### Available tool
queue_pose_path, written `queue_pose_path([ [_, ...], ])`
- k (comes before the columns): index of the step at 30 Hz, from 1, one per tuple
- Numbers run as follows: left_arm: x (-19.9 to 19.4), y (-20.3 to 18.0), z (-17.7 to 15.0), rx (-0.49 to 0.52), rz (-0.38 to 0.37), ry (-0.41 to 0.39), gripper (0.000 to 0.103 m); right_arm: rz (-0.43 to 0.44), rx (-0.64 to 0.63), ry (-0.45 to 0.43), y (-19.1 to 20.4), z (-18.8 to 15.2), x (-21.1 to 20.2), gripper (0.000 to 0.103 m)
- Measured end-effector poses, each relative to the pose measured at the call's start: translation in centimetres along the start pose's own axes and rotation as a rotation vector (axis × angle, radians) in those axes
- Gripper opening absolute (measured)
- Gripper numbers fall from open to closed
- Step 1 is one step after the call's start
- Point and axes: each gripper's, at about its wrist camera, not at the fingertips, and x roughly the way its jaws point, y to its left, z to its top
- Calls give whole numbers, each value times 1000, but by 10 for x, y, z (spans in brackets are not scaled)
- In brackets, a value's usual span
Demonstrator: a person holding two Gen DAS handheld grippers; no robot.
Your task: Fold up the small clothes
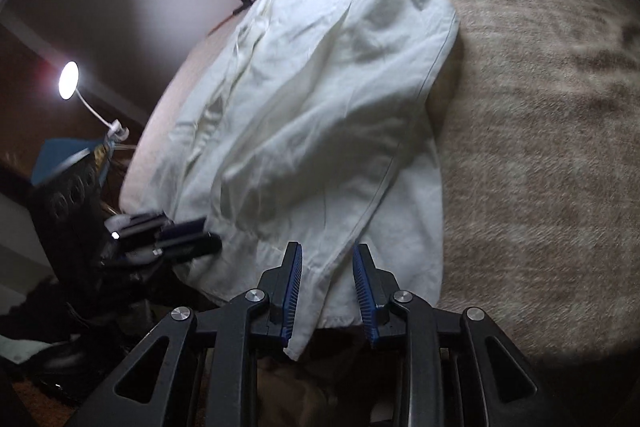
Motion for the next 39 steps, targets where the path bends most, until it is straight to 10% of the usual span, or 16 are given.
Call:
queue_pose_path([
  [5, -2, -2, 0, 4, 3, -7, 13, -32, -37, 12, 15, -4, 12, 5],
  [11, -10, -8, -3, 36, 30, -14, 13, -42, -16, -53, 11, -8, -14, 3],
  [15, -22, -27, -2, 133, 84, -74, 13, -58, -34, -34, 10, -14, -16, 25],
  [19, -23, -60, -1, 228, 67, -116, 55, -55, 27, -120, -9, -8, -36, 35],
  [30, 65, -136, 22, 342, 101, -87, 58, -76, 265, -456, -65, -2, -118, 56],
  [39, 95, -132, 20, 364, 247, -72, 58, -60, 320, -459, -89, 0, -126, 56],
])
